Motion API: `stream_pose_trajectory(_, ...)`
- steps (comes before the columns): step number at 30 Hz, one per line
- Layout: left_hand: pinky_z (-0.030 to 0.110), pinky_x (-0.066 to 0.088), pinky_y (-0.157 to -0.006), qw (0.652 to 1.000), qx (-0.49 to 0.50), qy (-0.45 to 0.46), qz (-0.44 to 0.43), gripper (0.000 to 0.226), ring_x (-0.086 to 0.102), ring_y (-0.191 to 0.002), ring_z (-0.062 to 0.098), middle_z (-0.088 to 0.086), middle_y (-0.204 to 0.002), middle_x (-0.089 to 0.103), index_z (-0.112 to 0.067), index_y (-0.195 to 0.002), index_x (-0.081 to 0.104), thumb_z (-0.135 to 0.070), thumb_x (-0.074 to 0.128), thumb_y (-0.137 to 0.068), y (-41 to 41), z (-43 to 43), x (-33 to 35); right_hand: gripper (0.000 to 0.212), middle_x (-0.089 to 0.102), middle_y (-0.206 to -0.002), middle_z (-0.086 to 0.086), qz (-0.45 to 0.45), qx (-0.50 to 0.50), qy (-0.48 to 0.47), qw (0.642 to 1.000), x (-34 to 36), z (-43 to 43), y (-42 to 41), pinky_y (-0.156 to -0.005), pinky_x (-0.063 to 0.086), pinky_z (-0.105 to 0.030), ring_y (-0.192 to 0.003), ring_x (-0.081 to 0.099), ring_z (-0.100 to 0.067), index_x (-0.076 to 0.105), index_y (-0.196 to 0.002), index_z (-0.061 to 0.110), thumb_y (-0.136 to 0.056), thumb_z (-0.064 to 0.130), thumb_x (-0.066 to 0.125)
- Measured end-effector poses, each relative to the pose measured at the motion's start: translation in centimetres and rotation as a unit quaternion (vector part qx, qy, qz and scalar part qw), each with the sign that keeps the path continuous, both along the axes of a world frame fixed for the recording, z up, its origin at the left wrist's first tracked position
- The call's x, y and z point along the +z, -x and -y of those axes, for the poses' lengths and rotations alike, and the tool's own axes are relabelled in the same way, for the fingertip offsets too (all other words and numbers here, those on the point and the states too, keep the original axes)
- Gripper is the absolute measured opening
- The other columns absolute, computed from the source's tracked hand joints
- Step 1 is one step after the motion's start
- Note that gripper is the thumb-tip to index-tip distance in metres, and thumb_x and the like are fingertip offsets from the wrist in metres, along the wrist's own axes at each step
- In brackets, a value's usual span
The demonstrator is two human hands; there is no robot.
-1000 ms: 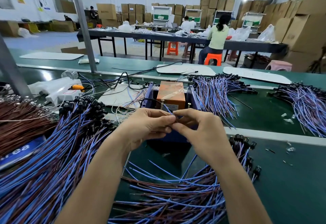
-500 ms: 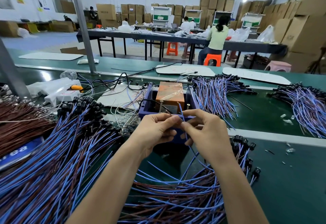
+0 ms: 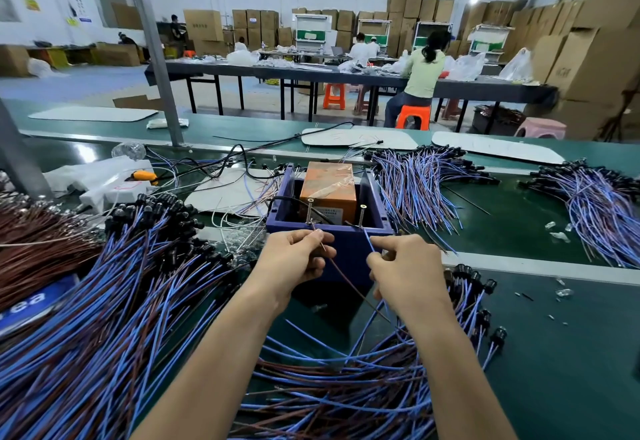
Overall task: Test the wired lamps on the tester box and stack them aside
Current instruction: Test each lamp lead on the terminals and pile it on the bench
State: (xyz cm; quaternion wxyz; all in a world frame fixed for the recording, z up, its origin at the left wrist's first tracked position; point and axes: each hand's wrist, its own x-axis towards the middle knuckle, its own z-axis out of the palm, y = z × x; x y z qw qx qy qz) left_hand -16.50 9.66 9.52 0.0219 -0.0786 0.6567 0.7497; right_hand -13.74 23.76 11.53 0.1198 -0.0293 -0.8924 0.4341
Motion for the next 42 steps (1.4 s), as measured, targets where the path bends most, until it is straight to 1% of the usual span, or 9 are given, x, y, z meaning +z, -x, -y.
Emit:
stream_pose_trajectory(2,0.013,0.047,-0.047,1.000,0.003,0.001,0.001,0.025,0.050,-0.042,0.001,-0.004,-0.059,0.068,-0.011,-0.084,0.069,-0.018,0.050,-0.098,0.0,0.0,0.0,0.032,0.070,-0.073,-0.009,0.001,-0.001,-0.004,1.000,-0.1,0.1,0.0,-0.075,0.056,-0.036,-0.066,0.065,-0.030,0.072,-0.112,0.016,-0.085,0.007,0.055)
stream_pose_trajectory(6,0.014,0.047,-0.047,1.000,0.007,0.010,0.007,0.024,0.051,-0.043,0.000,-0.004,-0.060,0.069,-0.013,-0.082,0.069,-0.019,0.051,-0.097,0.1,0.1,0.0,0.031,0.070,-0.072,-0.010,-0.004,0.000,-0.002,1.000,-0.1,0.1,0.1,-0.076,0.056,-0.038,-0.065,0.063,-0.031,0.073,-0.109,0.015,-0.085,0.007,0.056)
stream_pose_trajectory(12,0.015,0.047,-0.046,1.000,0.013,0.012,0.019,0.021,0.052,-0.042,0.003,-0.001,-0.062,0.071,-0.010,-0.083,0.070,-0.015,0.053,-0.095,0.1,0.5,0.1,0.032,0.073,-0.085,-0.008,-0.013,0.002,-0.006,1.000,0.0,-0.3,0.0,-0.078,0.056,-0.034,-0.065,0.056,-0.018,0.071,-0.114,0.019,-0.087,0.011,0.056)
stream_pose_trajectory(18,0.016,0.047,-0.044,0.999,0.028,0.002,0.035,0.021,0.052,-0.040,0.004,0.002,-0.061,0.070,-0.006,-0.080,0.070,-0.010,0.053,-0.092,0.1,0.7,0.3,0.029,0.073,-0.088,-0.005,-0.009,0.003,-0.009,1.000,0.2,-0.6,-0.1,-0.081,0.055,-0.031,-0.080,0.067,-0.019,0.073,-0.110,0.020,-0.088,0.011,0.056)
stream_pose_trajectory(24,0.017,0.049,-0.044,0.998,0.040,-0.017,0.049,0.023,0.058,-0.042,0.007,0.007,-0.061,0.070,-0.003,-0.076,0.068,-0.009,0.052,-0.091,0.1,1.1,0.7,0.029,0.073,-0.087,-0.006,-0.011,0.005,-0.009,1.000,0.2,-0.8,0.1,-0.077,0.054,-0.027,-0.078,0.067,-0.018,0.073,-0.109,0.019,-0.088,0.011,0.056)
stream_pose_trajectory(31,0.018,0.051,-0.044,0.998,0.032,-0.012,0.056,0.026,0.061,-0.044,0.007,0.006,-0.061,0.070,-0.003,-0.079,0.068,-0.015,0.052,-0.095,0.0,1.3,0.8,0.027,0.067,-0.078,0.000,-0.012,0.011,-0.005,1.000,0.0,-0.9,0.1,-0.061,0.043,-0.013,-0.071,0.063,-0.012,0.073,-0.109,0.018,-0.088,0.012,0.057)
stream_pose_trajectory(37,0.016,0.048,-0.044,0.998,0.000,0.017,0.052,0.029,0.057,-0.042,0.006,0.003,-0.059,0.069,-0.005,-0.076,0.068,-0.018,0.052,-0.096,-0.2,1.3,0.9,0.027,0.072,-0.089,-0.003,-0.015,0.010,0.004,1.000,0.0,-0.5,0.0,-0.067,0.046,-0.017,-0.078,0.067,-0.015,0.074,-0.108,0.018,-0.087,0.012,0.058)
stream_pose_trajectory(40,0.016,0.050,-0.048,0.994,-0.072,0.063,0.042,0.029,0.058,-0.046,0.006,0.001,-0.063,0.070,-0.009,-0.078,0.070,-0.021,0.051,-0.097,-0.5,1.8,1.2,0.025,0.069,-0.077,0.002,-0.014,0.019,0.010,1.000,0.1,-0.6,0.1,-0.064,0.045,-0.018,-0.074,0.066,-0.013,0.075,-0.104,0.019,-0.086,0.012,0.059)
stream_pose_trajectory(42,0.018,0.053,-0.053,0.991,-0.124,0.042,0.021,0.029,0.063,-0.053,0.007,0.002,-0.070,0.072,-0.010,-0.080,0.072,-0.019,0.051,-0.097,-0.7,2.2,1.6,0.022,0.064,-0.062,0.007,0.001,0.043,0.044,0.998,0.1,-0.4,0.1,-0.059,0.046,-0.019,-0.061,0.062,-0.006,0.077,-0.096,0.019,-0.085,0.010,0.059)
